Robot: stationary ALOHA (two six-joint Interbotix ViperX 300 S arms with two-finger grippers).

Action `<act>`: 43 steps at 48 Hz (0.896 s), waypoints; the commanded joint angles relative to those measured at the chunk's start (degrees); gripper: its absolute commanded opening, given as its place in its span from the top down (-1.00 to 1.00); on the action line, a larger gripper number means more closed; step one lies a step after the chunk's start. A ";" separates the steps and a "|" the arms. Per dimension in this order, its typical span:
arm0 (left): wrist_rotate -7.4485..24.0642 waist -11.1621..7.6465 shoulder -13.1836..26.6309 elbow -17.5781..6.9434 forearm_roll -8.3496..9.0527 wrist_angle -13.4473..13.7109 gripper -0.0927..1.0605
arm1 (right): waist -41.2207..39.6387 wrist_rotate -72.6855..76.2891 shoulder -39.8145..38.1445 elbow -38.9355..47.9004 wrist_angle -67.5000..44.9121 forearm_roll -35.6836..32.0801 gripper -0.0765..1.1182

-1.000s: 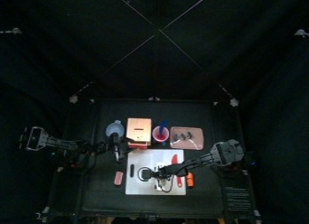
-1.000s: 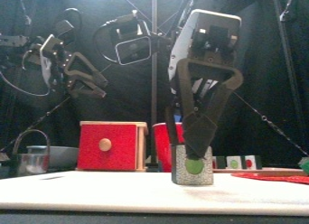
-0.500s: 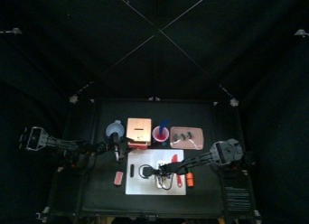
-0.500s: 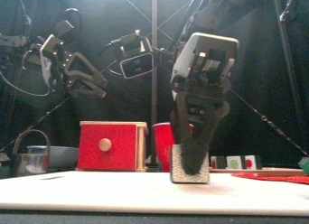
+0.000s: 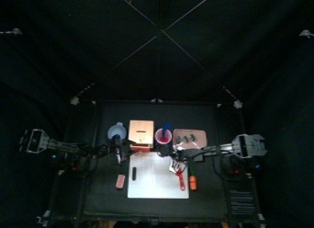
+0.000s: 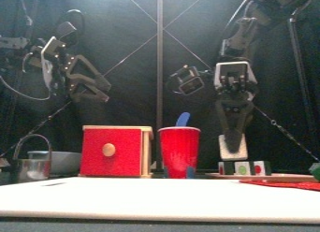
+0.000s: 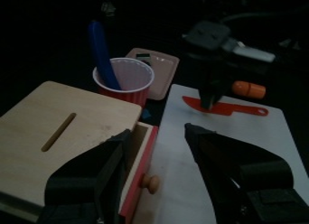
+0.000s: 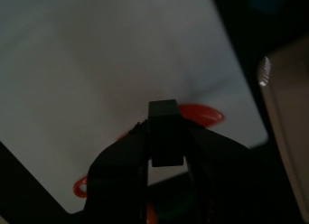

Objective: Place sushi on board then cut the sushi with the knife then place the pieces on the plate
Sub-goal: Place the 4 sushi pieces on the plate

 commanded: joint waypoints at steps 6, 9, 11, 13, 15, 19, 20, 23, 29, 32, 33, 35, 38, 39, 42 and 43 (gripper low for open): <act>-0.09 -0.44 0.26 -0.62 0.00 -0.26 -0.66 | -7.38 10.55 -11.87 9.93 0.18 -3.96 0.05; -0.09 -0.44 0.26 -0.79 -0.09 -0.26 -0.66 | -9.67 13.36 -14.24 11.34 0.00 -5.45 0.05; -0.09 -0.44 0.26 -0.79 0.00 -0.26 -0.66 | -11.60 15.38 -15.56 12.30 -0.09 -6.68 0.05; -0.09 -0.44 0.26 -0.79 0.09 -0.26 -0.66 | -13.18 16.44 -16.35 13.10 -0.35 -7.82 0.05; 0.00 -0.53 0.26 -0.79 0.09 -0.26 -0.66 | -15.21 17.58 -17.23 13.97 -0.62 -9.67 0.05; 0.00 -0.97 0.09 -0.79 0.44 -0.26 -0.66 | -20.04 19.07 -18.02 15.56 -1.14 -11.95 0.05; 0.00 -0.97 -0.09 -0.79 0.62 -0.26 -0.66 | -21.62 19.25 -18.02 16.00 -1.41 -12.13 0.05; 0.00 -1.14 -0.35 -0.62 0.97 -0.26 -0.66 | -24.79 19.51 -17.75 16.70 -2.29 -12.04 0.05; 0.35 -1.23 -1.41 -0.53 2.20 -0.26 -0.66 | -29.71 19.51 -17.31 17.49 -6.68 -11.60 0.05; 0.35 -1.23 -2.20 -0.53 3.25 -0.26 -0.66 | -30.59 19.34 -17.31 17.67 -9.14 -11.16 0.04; 0.35 -1.14 -2.46 -0.53 3.60 -0.26 -0.66 | -30.59 19.34 -17.23 17.67 -9.93 -11.07 0.04; 0.26 -1.23 -3.08 -0.44 4.39 -0.26 -0.66 | -30.67 19.34 -17.05 17.93 -11.43 -10.99 0.03; 0.18 -1.32 -4.13 -0.35 5.80 -0.26 -0.66 | -30.67 19.42 -16.52 18.19 -12.30 -10.72 0.02; 0.18 -1.32 -4.39 -0.35 6.06 -0.26 -0.66 | -30.67 19.42 -16.08 18.46 -12.30 -10.37 0.02; 0.18 -1.32 -5.10 -0.26 6.68 -0.26 -0.66 | -30.67 19.42 -14.94 19.07 -12.74 -9.67 0.01; 0.18 -1.32 -5.45 -0.26 6.94 -0.26 -0.66 | -30.76 19.34 -14.33 19.16 -12.83 -9.40 0.01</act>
